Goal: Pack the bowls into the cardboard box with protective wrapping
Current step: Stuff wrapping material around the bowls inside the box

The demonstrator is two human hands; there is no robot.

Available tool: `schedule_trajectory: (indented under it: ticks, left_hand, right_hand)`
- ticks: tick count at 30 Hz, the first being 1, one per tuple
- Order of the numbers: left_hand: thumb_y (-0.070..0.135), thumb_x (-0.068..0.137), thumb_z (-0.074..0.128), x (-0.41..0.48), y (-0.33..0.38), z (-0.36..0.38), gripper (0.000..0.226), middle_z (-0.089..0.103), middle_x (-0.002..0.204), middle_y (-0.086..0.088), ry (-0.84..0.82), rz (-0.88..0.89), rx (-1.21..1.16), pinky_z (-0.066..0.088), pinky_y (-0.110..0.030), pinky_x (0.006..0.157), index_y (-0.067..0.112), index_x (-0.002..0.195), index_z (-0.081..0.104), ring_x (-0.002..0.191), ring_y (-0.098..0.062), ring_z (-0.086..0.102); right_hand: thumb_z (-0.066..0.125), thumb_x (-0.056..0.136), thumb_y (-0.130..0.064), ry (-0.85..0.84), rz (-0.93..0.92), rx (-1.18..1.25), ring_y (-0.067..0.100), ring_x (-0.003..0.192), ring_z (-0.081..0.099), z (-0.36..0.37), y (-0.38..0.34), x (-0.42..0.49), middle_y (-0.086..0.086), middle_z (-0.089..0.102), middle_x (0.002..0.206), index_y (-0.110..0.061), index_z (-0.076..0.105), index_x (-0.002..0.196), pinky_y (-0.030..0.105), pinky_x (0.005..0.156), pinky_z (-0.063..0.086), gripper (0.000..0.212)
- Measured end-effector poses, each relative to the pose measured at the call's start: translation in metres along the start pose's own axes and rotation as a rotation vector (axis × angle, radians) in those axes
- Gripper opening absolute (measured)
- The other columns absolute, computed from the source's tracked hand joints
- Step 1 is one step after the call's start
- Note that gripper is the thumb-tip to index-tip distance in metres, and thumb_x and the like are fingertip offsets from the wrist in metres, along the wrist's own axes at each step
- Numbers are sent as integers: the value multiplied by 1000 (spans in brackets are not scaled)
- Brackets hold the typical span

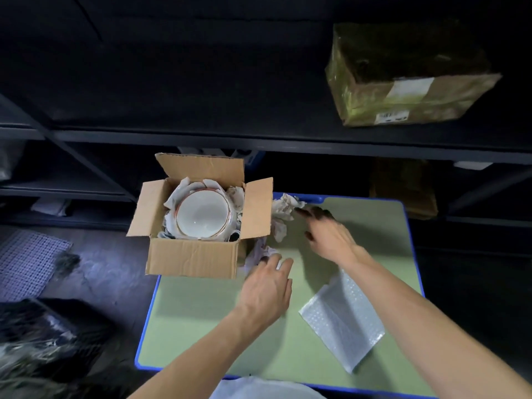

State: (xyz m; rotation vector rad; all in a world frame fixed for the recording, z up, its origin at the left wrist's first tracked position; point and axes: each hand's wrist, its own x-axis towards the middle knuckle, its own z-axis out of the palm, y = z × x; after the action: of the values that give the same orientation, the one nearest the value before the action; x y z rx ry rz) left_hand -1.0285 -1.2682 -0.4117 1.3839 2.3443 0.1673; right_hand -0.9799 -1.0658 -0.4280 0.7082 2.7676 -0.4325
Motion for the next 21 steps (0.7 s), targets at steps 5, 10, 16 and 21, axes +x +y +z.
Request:
schedule_trajectory:
  ticks: [5, 10, 16, 21]
  left_hand:
    - [32, 102, 37, -5, 1, 4, 36, 47, 135, -3, -17, -51, -55, 47, -42, 92, 23, 136, 44, 112, -27, 51]
    - [31, 102, 35, -14, -7, 4, 40, 50, 134, -3, 28, -50, -71, 42, -37, 97, 23, 141, 41, 115, -25, 48]
    - [29, 101, 39, -3, -9, 6, 42, 48, 137, -4, 41, -76, -111, 44, -40, 91, 24, 143, 40, 112, -28, 51]
    - [31, 101, 41, 6, -6, 10, 42, 43, 141, -3, 20, -48, -114, 52, -44, 81, 24, 142, 38, 104, -34, 59]
  right_hand:
    - [47, 95, -12, -219, 37, 14, 33, 151, 12, -1, 3, 51, -5, 1, 166, -42, 4, 157, 44, 118, 28, 81]
    - [46, 95, -13, -181, 42, 11, 32, 141, 28, 12, 3, 65, 3, 26, 155, -31, 18, 155, 41, 111, 33, 69]
    - [51, 94, -15, -59, 71, -1, 31, 128, 44, 28, 10, 30, 6, 45, 138, -26, 29, 150, 41, 98, 47, 61]
    - [58, 81, -3, -44, 78, 37, 32, 113, 54, 37, 10, -6, 9, 55, 127, -21, 51, 130, 39, 81, 51, 53]
